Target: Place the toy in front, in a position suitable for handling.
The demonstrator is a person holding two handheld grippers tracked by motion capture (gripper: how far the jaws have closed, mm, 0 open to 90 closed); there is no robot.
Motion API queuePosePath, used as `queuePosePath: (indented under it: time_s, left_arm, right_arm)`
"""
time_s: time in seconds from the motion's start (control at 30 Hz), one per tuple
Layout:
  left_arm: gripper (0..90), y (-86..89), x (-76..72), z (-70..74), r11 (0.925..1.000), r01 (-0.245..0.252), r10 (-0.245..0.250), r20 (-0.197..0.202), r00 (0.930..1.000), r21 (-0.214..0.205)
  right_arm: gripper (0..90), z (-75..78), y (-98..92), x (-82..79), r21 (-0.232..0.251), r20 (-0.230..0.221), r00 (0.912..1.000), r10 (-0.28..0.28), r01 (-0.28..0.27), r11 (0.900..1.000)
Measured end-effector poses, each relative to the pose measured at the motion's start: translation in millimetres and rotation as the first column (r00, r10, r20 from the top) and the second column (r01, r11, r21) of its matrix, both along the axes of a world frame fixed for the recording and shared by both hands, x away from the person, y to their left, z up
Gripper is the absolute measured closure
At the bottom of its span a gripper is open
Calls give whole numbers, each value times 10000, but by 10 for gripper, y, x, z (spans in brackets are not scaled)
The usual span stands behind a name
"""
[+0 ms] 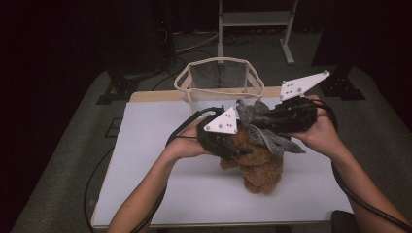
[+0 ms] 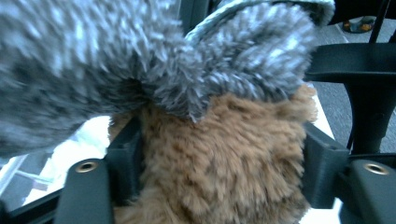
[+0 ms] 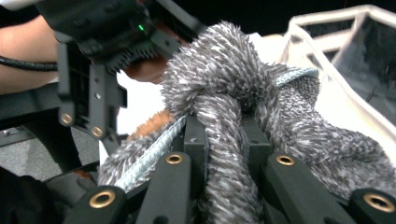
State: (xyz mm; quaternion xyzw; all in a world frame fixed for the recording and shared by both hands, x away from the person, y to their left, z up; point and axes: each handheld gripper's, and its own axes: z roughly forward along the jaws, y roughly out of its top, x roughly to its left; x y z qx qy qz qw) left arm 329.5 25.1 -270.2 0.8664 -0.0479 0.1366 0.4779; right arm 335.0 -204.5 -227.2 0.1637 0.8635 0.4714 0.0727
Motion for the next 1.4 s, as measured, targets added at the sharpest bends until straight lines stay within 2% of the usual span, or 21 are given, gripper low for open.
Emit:
queuePosePath:
  time_s: [0.07, 0.17, 0.27, 0.3, 0.33, 0.47, 0.53, 0.63, 0.67, 0.7, 0.83, 0.87, 0.93, 1.0, 1.07, 1.13, 1.17, 1.3, 1.33, 1.37, 1.4]
  left_arm:
    - [247, -12, 1, 2, 9999, 84, -84, -1, 10000, -105]
    - [195, 23, 5, 23, 9994, -13, 9, -115, 9999, -353]
    - [131, 95, 30, 5, 9978, -436, 418, -381, 9984, -503]
    - [122, 95, 30, 5, 9978, -436, 418, -381, 9984, -503]
    - [110, 139, 65, -80, 9960, -597, 543, -794, 9954, -670]
    - [84, 135, 98, -287, 9956, -616, 512, -1404, 9888, -712]
    - [82, 108, 114, -379, 9932, -502, 297, -1877, 9818, -1055]
    - [35, 29, 121, -492, 9844, -666, 308, -2128, 9766, -1631]
    - [30, 29, 121, -492, 9844, -666, 308, -2128, 9766, -1631]
    - [31, 5, 139, -537, 9784, -788, 347, -2236, 9741, -1911]
    - [60, -22, 172, -621, 9650, -897, 252, -2531, 9671, -2465]
    - [88, -26, 166, -635, 9621, -875, 227, -2438, 9696, -2584]
    - [207, -21, 143, -639, 9568, -891, 269, -2209, 9749, -2769]
    - [319, 6, 121, -612, 9471, -962, 381, -1903, 9810, -3062]
    - [387, 32, 111, -563, 9445, -987, 453, -1733, 9838, -3134]
    - [415, 48, 102, -528, 9461, -978, 502, -1586, 9861, -3087]
    - [424, 91, 82, -447, 9483, -992, 590, -1397, 9884, -3014]
    - [432, 194, 63, -297, 9500, -1017, 676, -1235, 9900, -2952]
    - [432, 232, 58, -249, 9523, -961, 648, -1158, 9912, -2898]
    - [431, 309, 32, -155, 9567, -904, 642, -1023, 9927, -2766]
    - [431, 309, 32, -155, 9567, -904, 642, -1023, 9927, -2766]
  right_arm:
    - [771, -31, -56, 4, -4, -235, 9997, -77, 77, 10000]
    - [771, -56, -119, 10, -78, -275, 9994, -207, 205, 9998]
    - [770, -64, -184, 7, -16, -314, 9989, -350, 350, 9994]
    - [770, -64, -184, 7, -16, -314, 9989, -350, 350, 9994]
    - [771, -81, -242, 6, 143, -353, 9984, -449, 454, 9989]
    - [770, -102, -294, -8, 257, -399, 9979, -507, 517, 9983]
    - [770, -108, -306, -9, 291, -389, 9979, -518, 529, 9982]
    - [770, -119, -300, -4, 342, -415, 9980, -486, 500, 9982]
    - [770, -119, -300, -4, 342, -415, 9980, -486, 500, 9982]
    - [770, -120, -292, -4, 336, -378, 9981, -496, 509, 9981]
    - [769, -128, -306, 1, 411, -363, 9978, -554, 568, 9975]
    - [769, -131, -311, 4, 442, -356, 9978, -553, 569, 9974]
    - [768, -139, -322, 9, 580, -399, 9979, -513, 535, 9969]
    - [768, -129, -332, 3, 759, -388, 9981, -480, 509, 9958]
    - [768, -95, -334, -12, 944, -295, 9985, -472, 498, 9943]
    - [768, -48, -315, -23, 1032, -155, 9989, -445, 459, 9936]
    - [768, -15, -294, -25, 1087, -75, 9992, -396, 402, 9933]
    - [767, 110, -206, -32, 1381, 185, 9995, -255, 227, 9902]
    - [767, 110, -206, -32, 1381, 185, 9995, -255, 227, 9902]
    - [767, 172, -160, -38, 1582, 243, 9997, -64, 24, 9874]
    - [767, 172, -160, -38, 1582, 243, 9997, -64, 24, 9874]
